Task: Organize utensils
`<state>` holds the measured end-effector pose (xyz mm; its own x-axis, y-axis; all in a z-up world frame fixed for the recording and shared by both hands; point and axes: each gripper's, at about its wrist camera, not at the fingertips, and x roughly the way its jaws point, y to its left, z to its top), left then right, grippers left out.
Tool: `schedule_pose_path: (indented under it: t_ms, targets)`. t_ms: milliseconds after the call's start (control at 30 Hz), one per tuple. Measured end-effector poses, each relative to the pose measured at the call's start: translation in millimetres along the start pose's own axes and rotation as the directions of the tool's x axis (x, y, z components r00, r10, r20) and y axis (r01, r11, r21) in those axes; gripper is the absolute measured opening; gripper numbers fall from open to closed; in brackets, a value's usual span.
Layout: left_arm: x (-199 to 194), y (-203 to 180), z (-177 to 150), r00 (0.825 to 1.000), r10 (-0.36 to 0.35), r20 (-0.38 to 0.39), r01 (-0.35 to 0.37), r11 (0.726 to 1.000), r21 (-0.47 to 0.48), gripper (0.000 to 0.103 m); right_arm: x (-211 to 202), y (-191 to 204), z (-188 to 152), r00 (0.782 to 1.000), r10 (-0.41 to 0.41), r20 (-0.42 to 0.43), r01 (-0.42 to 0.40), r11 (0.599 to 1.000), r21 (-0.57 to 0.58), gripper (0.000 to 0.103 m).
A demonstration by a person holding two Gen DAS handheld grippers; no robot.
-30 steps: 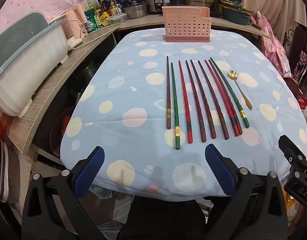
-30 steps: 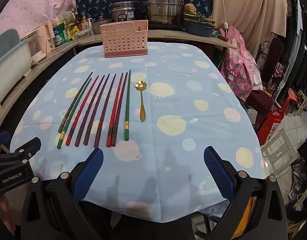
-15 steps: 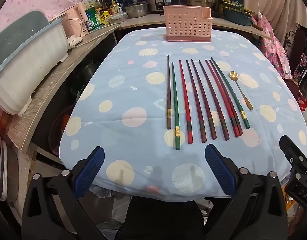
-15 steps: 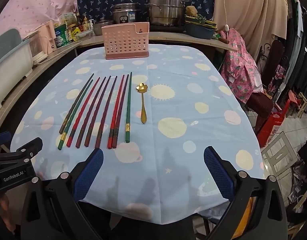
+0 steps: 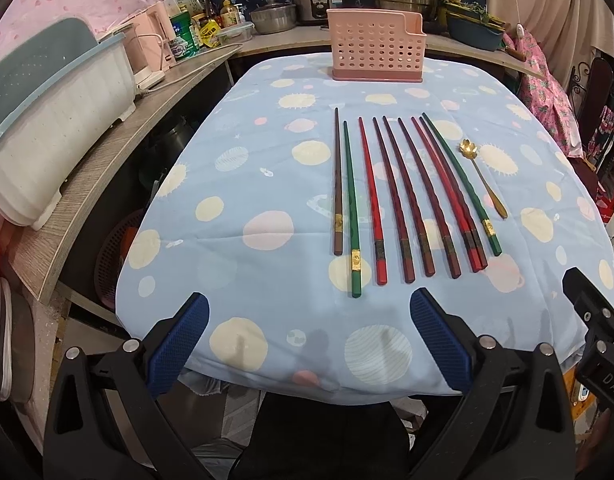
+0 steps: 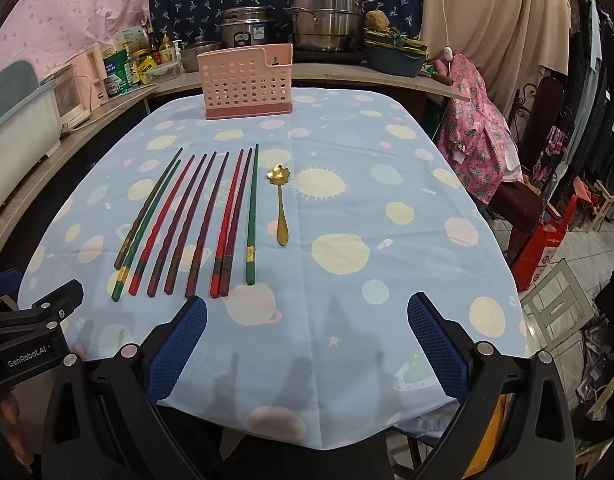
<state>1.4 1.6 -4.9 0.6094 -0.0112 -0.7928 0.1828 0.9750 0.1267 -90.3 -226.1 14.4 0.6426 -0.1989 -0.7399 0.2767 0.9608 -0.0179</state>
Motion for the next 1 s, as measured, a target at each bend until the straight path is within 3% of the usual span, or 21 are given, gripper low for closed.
schedule_pose_path:
  t_ms: [1000]
  targets:
    - [1.1, 0.1, -0.6, 1.000, 0.007, -0.004, -0.007, 1.000, 0.008, 0.096, 1.5, 2.1, -2.4, 1.000, 0.000, -0.003, 0.000, 1.000, -0.002, 0.096]
